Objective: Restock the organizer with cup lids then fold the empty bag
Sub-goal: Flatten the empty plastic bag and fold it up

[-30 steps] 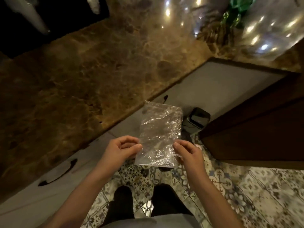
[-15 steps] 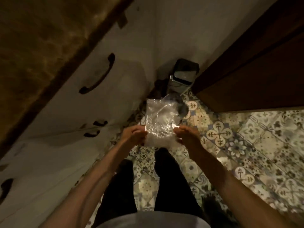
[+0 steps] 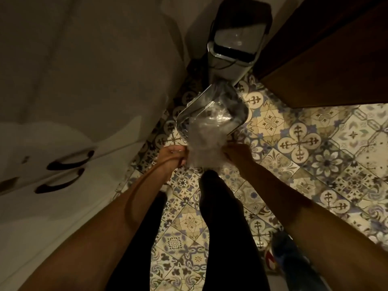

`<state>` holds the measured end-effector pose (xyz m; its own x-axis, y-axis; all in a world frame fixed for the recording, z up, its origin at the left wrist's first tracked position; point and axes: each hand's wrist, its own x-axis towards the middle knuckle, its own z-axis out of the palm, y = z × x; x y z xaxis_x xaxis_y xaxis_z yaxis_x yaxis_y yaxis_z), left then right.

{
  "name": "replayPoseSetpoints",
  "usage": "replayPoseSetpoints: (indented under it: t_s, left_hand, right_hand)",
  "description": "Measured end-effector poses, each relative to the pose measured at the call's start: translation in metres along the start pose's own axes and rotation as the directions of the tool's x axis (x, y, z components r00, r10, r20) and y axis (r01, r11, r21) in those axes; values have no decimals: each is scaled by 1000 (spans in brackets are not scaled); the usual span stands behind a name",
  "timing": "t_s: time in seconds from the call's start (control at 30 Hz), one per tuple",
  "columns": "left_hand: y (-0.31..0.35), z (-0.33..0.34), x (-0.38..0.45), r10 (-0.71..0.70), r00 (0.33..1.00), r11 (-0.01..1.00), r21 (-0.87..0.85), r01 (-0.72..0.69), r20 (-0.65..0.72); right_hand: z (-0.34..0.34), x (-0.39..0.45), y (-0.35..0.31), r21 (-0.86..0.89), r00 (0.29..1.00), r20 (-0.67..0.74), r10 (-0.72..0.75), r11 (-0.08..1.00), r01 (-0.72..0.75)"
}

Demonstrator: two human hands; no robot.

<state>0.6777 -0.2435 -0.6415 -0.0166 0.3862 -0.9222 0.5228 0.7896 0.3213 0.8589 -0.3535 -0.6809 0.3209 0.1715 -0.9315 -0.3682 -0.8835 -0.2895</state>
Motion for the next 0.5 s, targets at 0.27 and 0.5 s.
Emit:
replayPoseSetpoints:
  t_s: [0.27, 0.5]
  left_hand:
    - [-29, 25, 70, -109, 992, 991, -79, 104, -62]
    - [-46, 27, 116, -171, 984, 983, -79, 167, -44]
  right_hand:
    - [15, 79, 18, 18, 996, 56, 63, 998, -64]
    - [32, 108, 27, 40, 996, -15, 86, 996, -85]
